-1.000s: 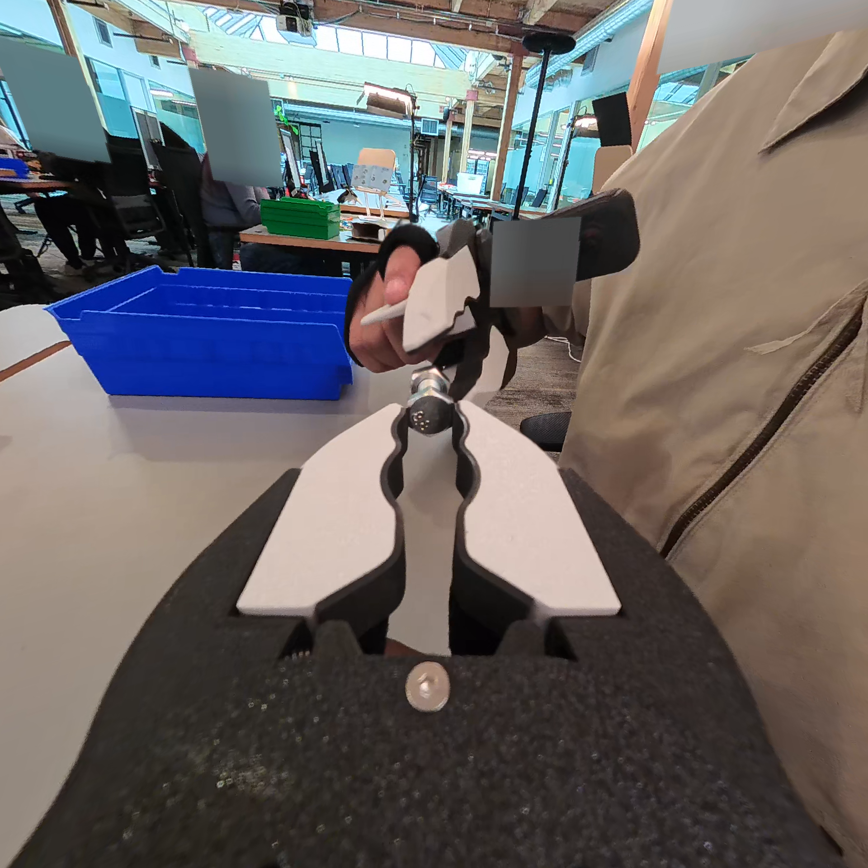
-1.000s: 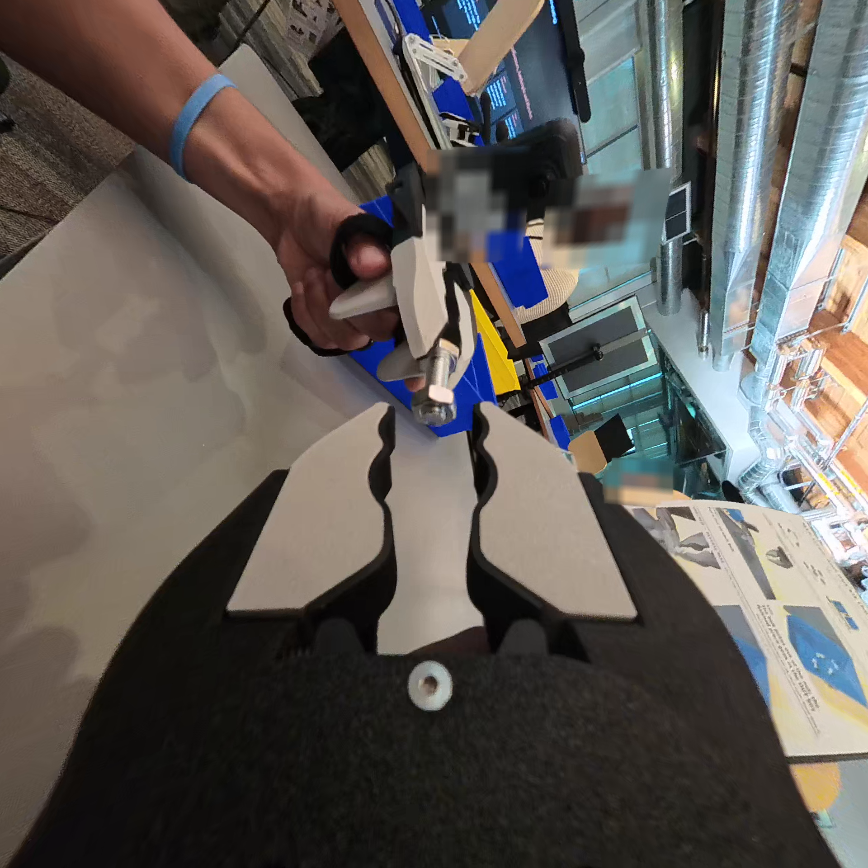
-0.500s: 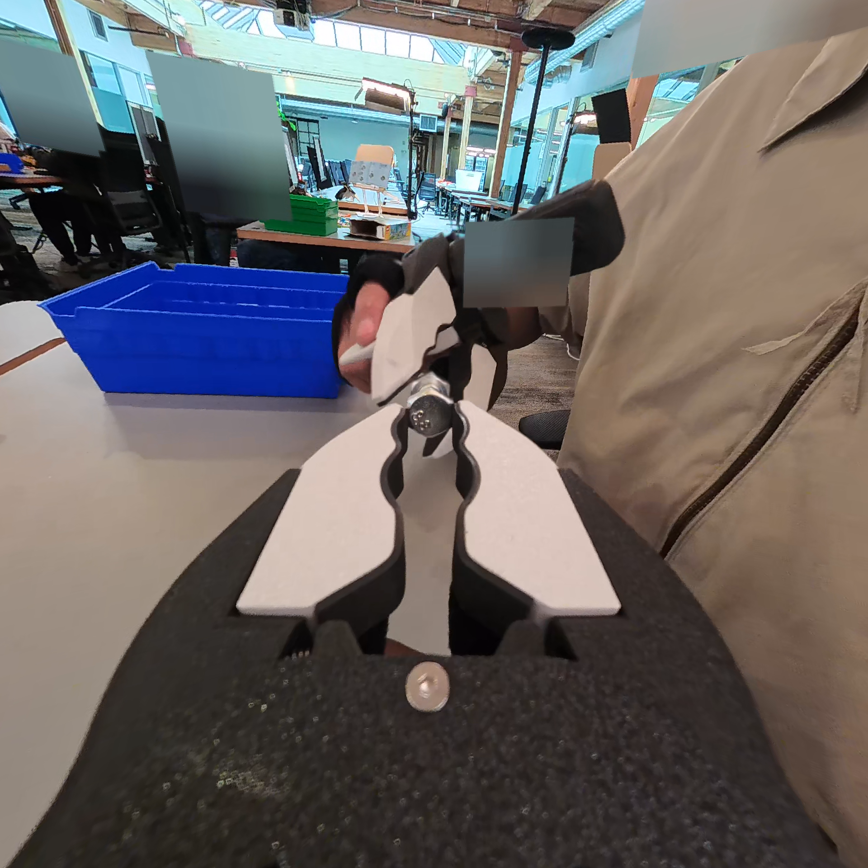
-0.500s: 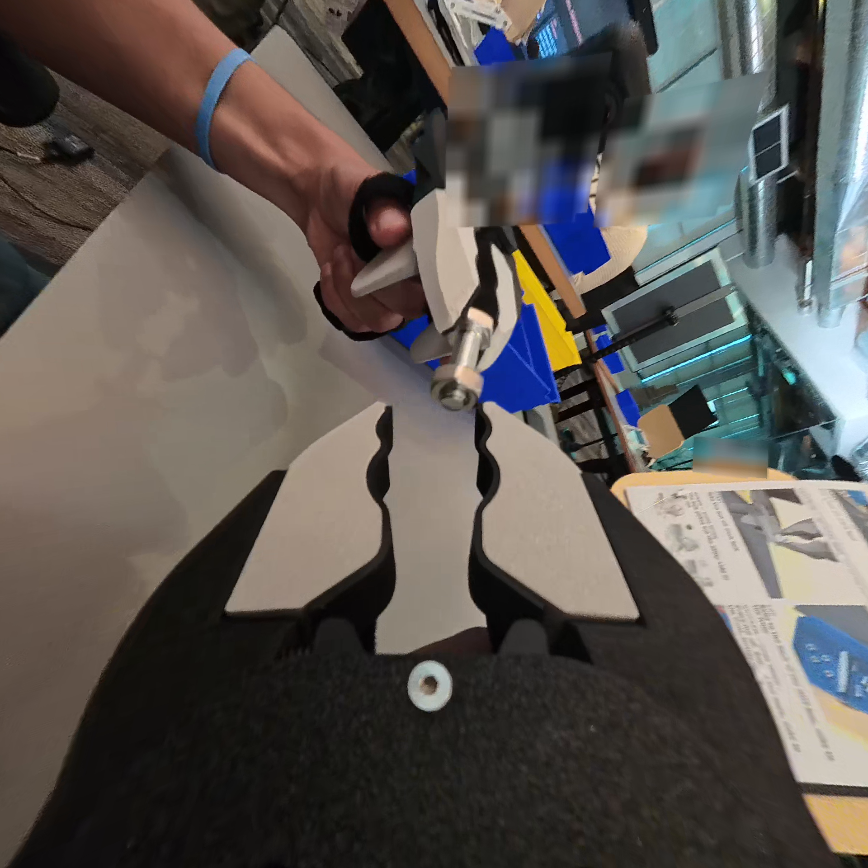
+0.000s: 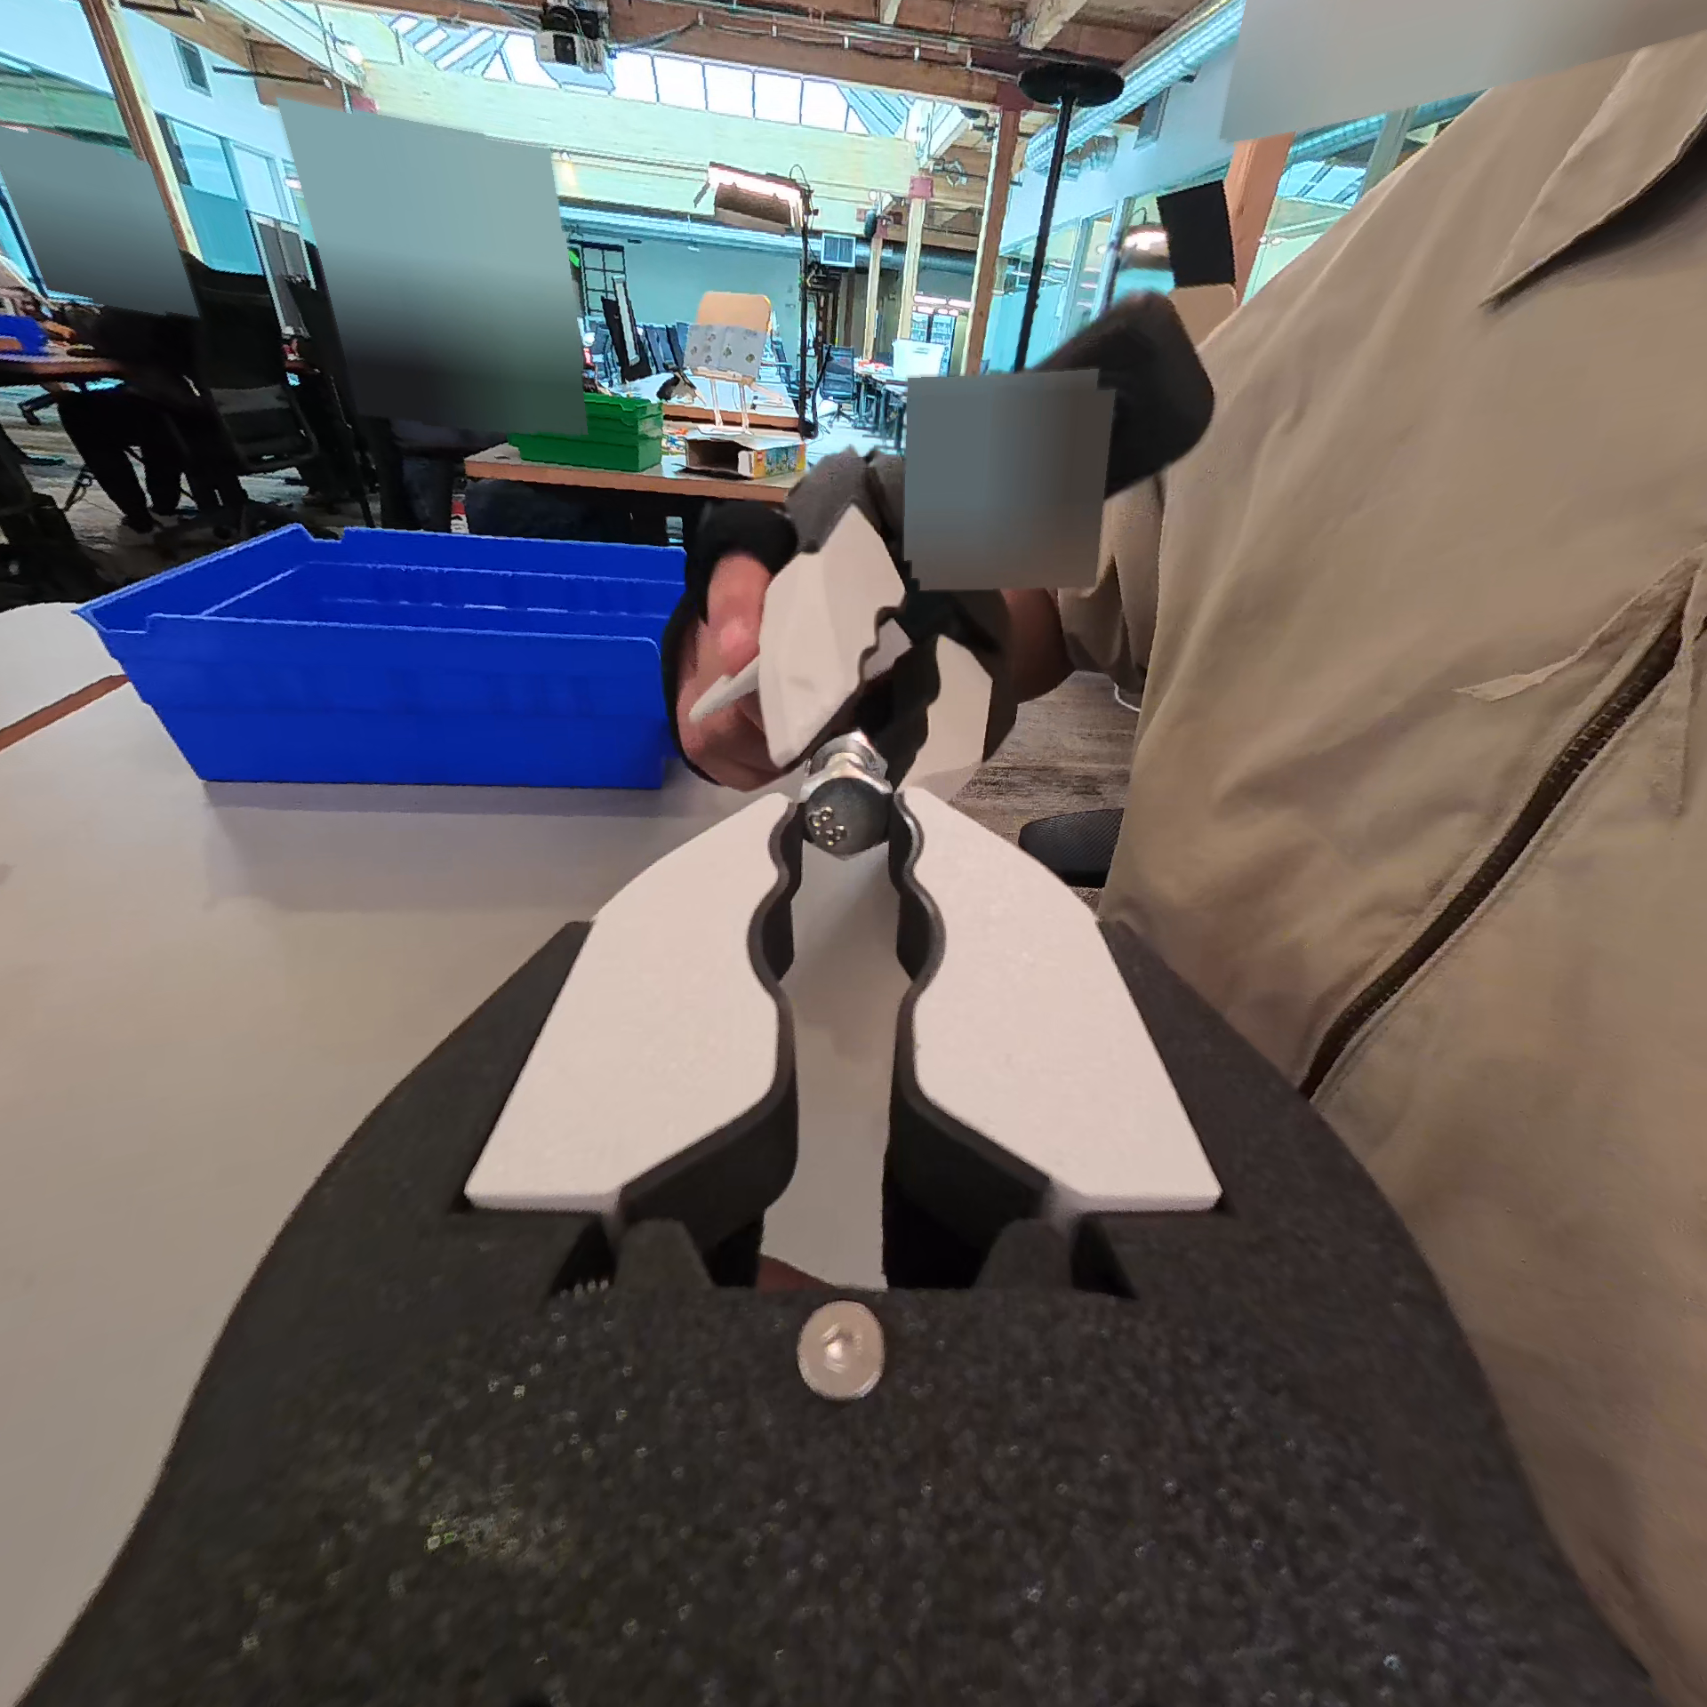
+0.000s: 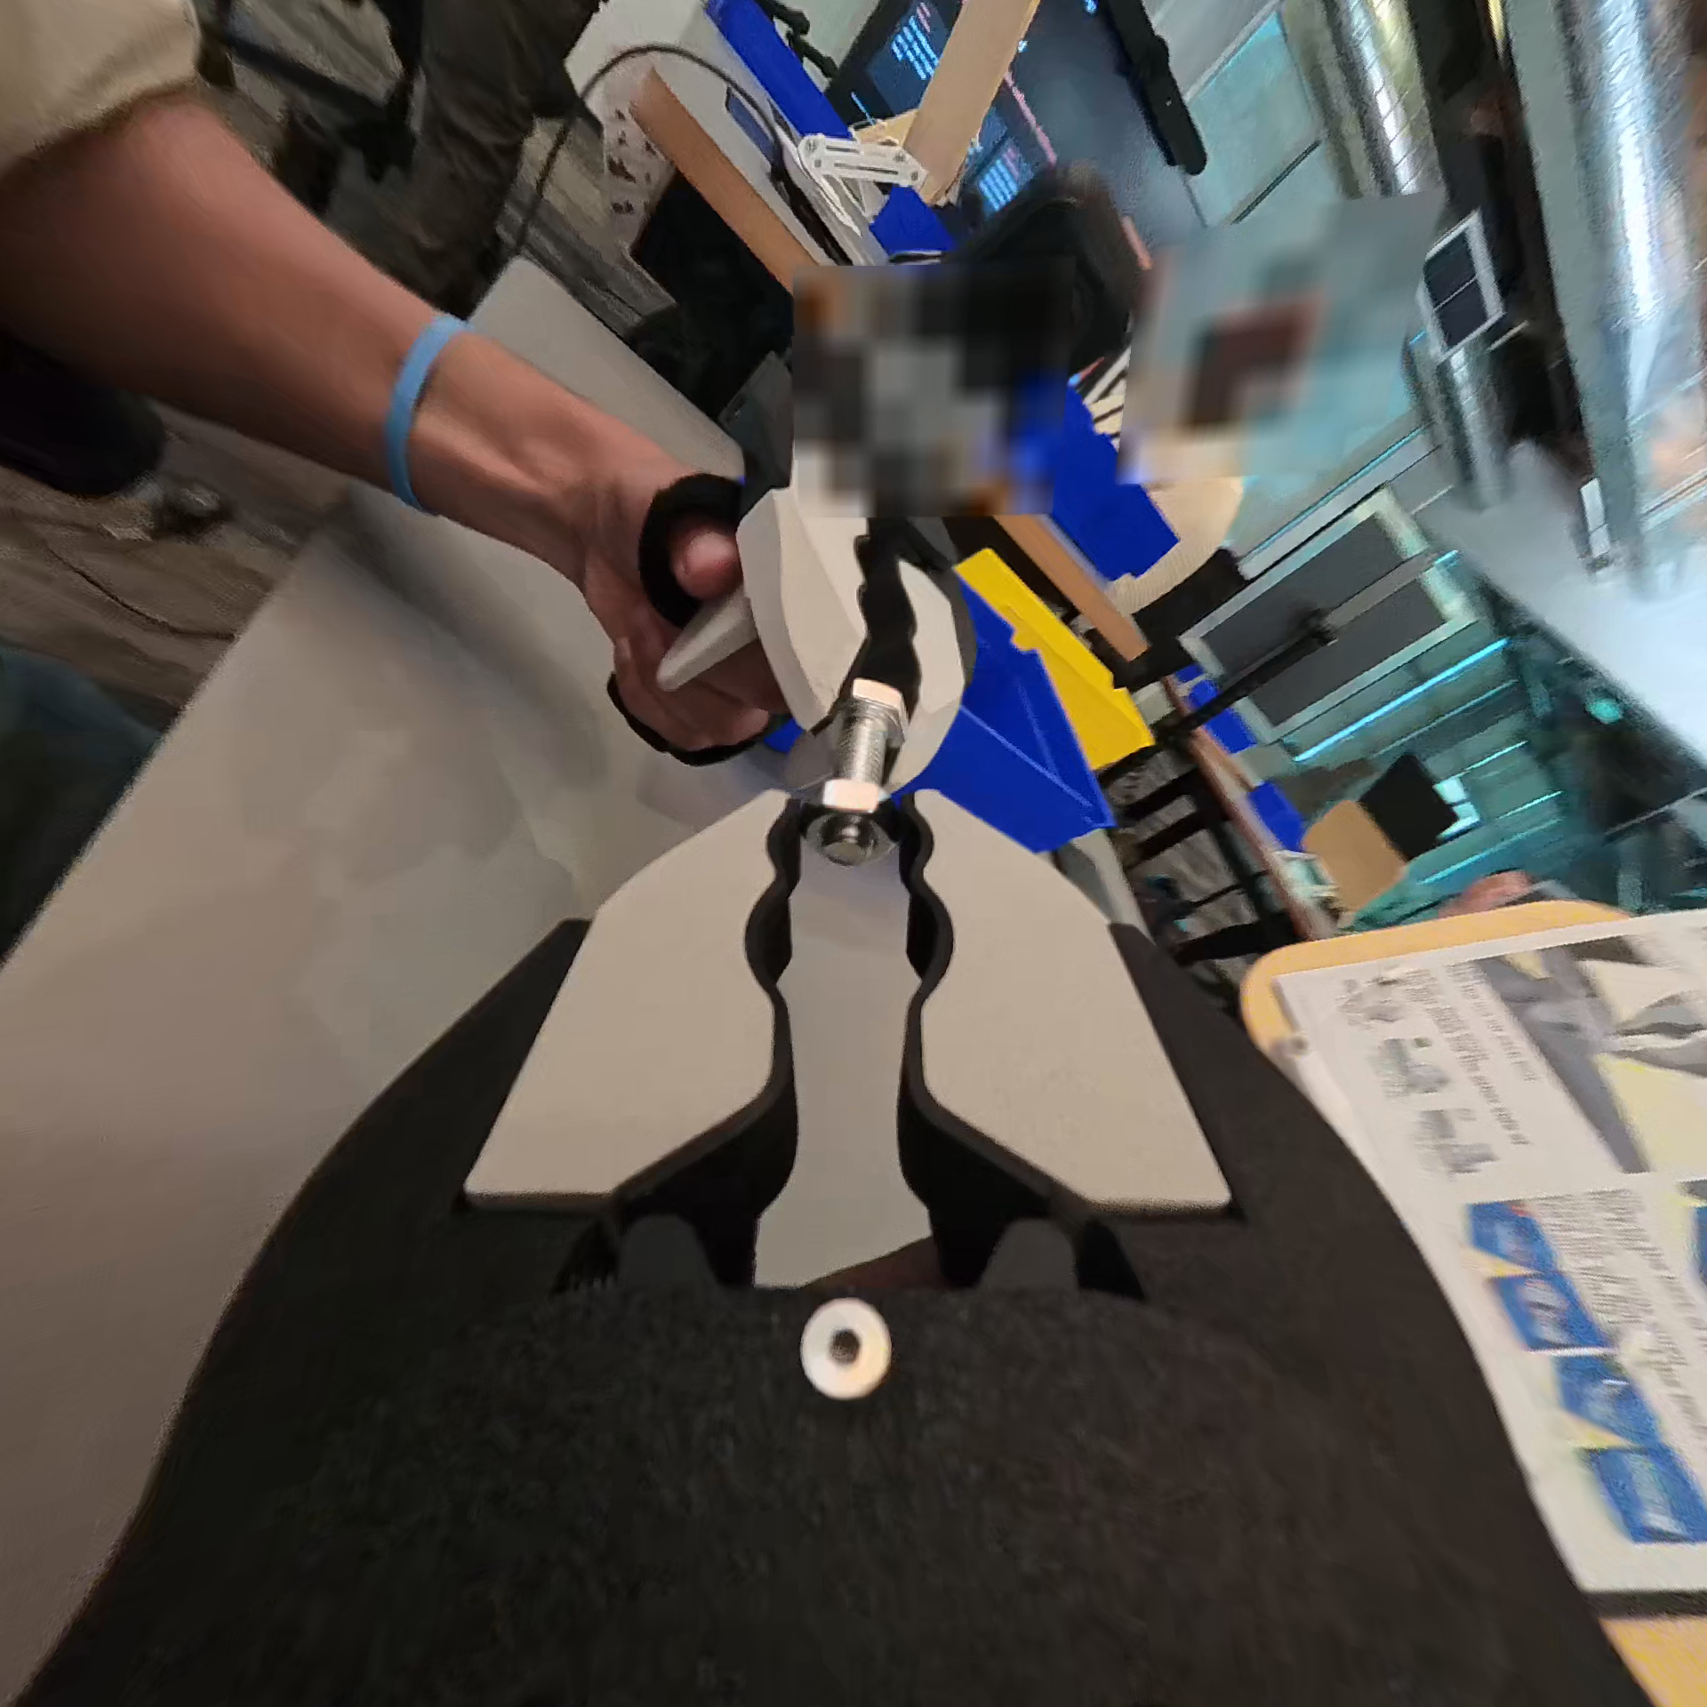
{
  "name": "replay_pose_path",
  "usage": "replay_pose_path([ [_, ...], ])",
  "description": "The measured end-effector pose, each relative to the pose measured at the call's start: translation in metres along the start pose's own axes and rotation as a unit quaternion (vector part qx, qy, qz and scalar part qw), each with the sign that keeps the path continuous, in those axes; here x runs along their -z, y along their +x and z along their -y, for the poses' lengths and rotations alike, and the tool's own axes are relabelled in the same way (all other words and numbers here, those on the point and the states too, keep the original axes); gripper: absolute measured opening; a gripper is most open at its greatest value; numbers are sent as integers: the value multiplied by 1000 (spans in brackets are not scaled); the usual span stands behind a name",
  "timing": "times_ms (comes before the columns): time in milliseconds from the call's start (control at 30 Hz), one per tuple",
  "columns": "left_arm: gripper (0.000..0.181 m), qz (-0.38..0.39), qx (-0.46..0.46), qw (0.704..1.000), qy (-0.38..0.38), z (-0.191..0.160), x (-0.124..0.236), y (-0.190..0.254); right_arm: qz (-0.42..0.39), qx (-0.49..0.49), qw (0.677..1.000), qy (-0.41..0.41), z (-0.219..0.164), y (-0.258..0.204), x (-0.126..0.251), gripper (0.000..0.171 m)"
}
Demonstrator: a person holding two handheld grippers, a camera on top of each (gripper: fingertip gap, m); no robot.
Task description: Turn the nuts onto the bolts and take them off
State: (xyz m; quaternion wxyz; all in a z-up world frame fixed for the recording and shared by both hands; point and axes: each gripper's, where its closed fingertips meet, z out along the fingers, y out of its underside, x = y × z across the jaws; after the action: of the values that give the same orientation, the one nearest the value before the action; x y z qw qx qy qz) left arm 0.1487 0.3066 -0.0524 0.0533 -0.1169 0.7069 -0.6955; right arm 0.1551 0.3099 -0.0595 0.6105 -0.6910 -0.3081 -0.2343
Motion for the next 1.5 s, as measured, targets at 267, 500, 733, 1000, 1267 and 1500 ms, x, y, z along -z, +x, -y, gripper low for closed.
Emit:
replay_pose_path([
  [267, 17, 20, -30, 999, -19, 1, 4, -1, 175, -400, 898, 52, 5, -5, -3, 20],
  [500, 17, 27, -36, 999, -19, 3, 2, 0, 250, -586, 761, 123, 10, -7, 2, 28],
  [733, 17, 25, -6, 1000, 1, 2, 8, -8, -3, -179, 984, 4, -6, 13, 4, 40],
  [1000, 17, 16, 4, 1000, 1, -1, 4, -6, 2, -17, 1000, -19, 4, 6, -1, 18],
  [1267, 17, 24, -19, 999, -15, 0, 3, -3, 136, -318, 938, 27, 7, 3, 0, 16],
  [1500, 17, 19, -33, 999, -26, -1, -2, 4, 273, -626, 720, 121, 13, 4, 7, 12],
])
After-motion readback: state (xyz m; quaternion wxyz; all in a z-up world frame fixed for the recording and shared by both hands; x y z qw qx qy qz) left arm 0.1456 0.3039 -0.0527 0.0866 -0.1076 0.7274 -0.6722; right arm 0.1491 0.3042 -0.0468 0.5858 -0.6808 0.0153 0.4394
